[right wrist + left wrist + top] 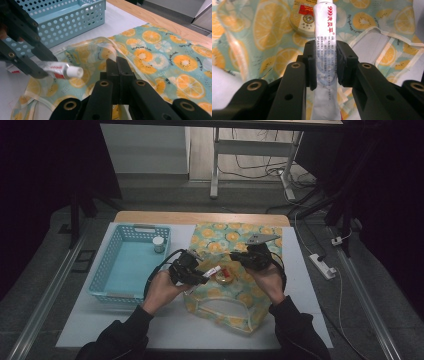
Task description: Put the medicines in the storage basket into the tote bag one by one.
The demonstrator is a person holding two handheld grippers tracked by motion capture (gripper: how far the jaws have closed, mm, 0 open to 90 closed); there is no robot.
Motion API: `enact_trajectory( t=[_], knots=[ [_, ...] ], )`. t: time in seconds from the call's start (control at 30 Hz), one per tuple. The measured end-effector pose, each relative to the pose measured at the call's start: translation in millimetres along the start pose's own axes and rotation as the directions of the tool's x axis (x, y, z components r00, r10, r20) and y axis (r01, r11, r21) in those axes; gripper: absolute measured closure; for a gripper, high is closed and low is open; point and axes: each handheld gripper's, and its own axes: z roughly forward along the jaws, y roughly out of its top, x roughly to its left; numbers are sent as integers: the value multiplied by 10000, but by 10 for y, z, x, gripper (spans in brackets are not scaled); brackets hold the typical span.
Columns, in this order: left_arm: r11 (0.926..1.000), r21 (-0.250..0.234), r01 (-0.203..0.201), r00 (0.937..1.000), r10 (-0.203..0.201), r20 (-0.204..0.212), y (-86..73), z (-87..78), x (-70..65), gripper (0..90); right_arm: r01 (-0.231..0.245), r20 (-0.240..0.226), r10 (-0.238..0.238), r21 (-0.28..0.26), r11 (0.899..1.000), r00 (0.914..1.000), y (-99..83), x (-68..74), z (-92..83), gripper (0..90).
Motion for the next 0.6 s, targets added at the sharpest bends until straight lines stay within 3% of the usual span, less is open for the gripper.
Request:
enact_trajectory(
  t=[0.33, 0.6],
  knots=[
    [10000, 61, 4, 9999, -5, 102, 143, 172, -29, 718, -42, -15, 42, 3, 10000, 10000, -4, 3, 16, 900],
    [9997, 226, -79, 9994, 87, -346, 230, 305, -18, 718, -67, 11, 67, -58, 10000, 10000, -7, 3, 18, 900]
  ],
)
